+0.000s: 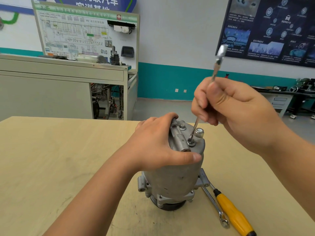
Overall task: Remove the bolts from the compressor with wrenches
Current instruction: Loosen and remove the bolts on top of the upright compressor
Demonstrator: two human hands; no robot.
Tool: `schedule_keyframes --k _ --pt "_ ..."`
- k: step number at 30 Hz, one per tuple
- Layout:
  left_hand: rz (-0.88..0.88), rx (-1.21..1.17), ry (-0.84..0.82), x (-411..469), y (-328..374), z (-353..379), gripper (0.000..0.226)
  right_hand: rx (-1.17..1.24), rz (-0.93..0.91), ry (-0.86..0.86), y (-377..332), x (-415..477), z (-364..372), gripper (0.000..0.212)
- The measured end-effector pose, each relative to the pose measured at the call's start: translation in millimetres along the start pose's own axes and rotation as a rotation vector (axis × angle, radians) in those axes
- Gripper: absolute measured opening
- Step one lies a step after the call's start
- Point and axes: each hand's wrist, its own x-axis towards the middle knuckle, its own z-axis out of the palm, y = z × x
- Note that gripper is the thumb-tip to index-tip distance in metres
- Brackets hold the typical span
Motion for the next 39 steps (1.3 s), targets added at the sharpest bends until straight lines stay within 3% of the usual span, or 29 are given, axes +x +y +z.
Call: schedule_keyframes --k 8,16,29,34,39 --pt "-0.002 0.023 -0.003 0.1 -1.6 0.4 0.112 0.079 -0.055 0.11 14.1 -3.7 -4.8 0.046" --pt "-0.011 0.022 -0.011 0.1 -1.1 0.9 0.105 0.236 -0.119 0.219 19.1 -7.6 -9.6 0.039" --pt "-0.011 0.019 -0.014 0.3 -1.8 1.0 0.104 0.07 -0.123 0.155 10.1 -5.8 0.3 0.039" --pt "-0.011 0.019 -0.011 0.7 -1.9 1.1 0.105 0.049 -0.111 0.2 7.6 -9.0 1.6 0.039" --pt "-0.012 0.004 -0.017 0.3 -0.9 0.2 0.101 -0.146 -0.09 0.25 -2.2 -12.5 10.1 0.043"
